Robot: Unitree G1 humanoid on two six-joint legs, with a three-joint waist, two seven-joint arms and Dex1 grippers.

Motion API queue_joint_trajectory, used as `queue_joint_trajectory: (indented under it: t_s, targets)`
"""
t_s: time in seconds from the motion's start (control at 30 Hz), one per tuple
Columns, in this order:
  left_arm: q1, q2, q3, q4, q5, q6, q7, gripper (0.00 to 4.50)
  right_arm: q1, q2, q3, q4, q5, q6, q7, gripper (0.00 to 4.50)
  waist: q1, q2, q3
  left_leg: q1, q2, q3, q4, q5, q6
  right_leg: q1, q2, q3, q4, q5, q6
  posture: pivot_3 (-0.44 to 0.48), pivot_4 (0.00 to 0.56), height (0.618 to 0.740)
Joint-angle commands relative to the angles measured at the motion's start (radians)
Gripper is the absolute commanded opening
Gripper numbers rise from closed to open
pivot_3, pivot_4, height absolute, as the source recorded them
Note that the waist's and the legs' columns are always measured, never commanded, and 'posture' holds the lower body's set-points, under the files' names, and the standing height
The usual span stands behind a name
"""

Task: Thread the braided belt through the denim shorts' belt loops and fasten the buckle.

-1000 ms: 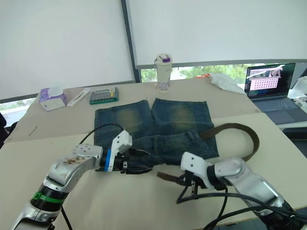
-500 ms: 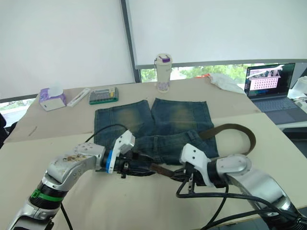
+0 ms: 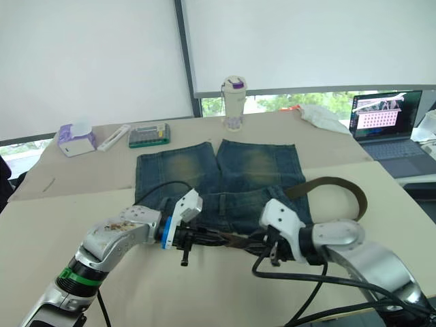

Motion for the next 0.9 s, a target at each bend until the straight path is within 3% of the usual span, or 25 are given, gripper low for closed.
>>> queue_joint_trajectory:
  t_s: [0.03,0.17,0.33,0.47,0.67,0.9]
  targets:
    - [-0.030,-0.045,0.055,0.015,-0.036,0.078,0.083,0.00,0.066,0.043,-0.234,-0.139,0.171,0.090,-0.069,2.50,0.002,-0.001,0.001,0.000,0.000,0.000,0.000,0.000,0.000,0.000,0.000,0.000,0.000,0.000,0.000,0.000,0.150,0.740]
    - [-0.044,-0.118,0.116,0.038,-0.096,0.183,0.152,0.00,0.148,0.101,-0.352,-0.247,0.371,0.157,-0.169,2.50,0.002,-0.003,0.002,0.001,0.001,0.000,0.000,0.000,0.000,0.000,0.000,0.001,0.001,0.000,0.000,0.000,0.150,0.740]
    - [-0.085,-0.208,0.245,0.054,-0.250,0.325,0.210,0.00,0.213,0.251,-0.250,-0.248,0.415,0.158,-0.372,2.50,-0.003,-0.003,0.002,0.001,0.001,0.000,0.000,0.000,0.000,0.000,0.000,0.001,0.001,0.000,0.000,0.000,0.150,0.740]
    - [-0.111,-0.239,0.310,0.068,-0.318,0.386,0.258,0.00,0.263,0.301,-0.231,-0.224,0.446,0.140,-0.421,2.50,-0.004,-0.002,0.001,0.002,0.000,0.000,0.000,0.000,-0.001,0.000,0.000,0.001,0.001,0.000,0.000,0.000,0.150,0.740]
    - [-0.109,-0.226,0.317,0.046,-0.366,0.427,0.276,0.00,0.252,0.394,-0.253,-0.164,0.562,0.069,-0.505,2.50,-0.011,0.000,0.000,0.003,0.000,0.000,0.000,0.000,-0.001,0.001,0.000,0.001,0.001,0.000,0.000,0.000,0.150,0.740]
    - [-0.086,-0.205,0.319,0.024,-0.402,0.437,0.297,0.00,0.191,0.402,-0.279,-0.117,0.743,-0.009,-0.609,2.50,-0.013,0.001,0.000,0.002,0.000,0.000,-0.001,0.001,-0.001,0.000,0.001,0.001,0.001,0.000,0.000,0.000,0.150,0.740]
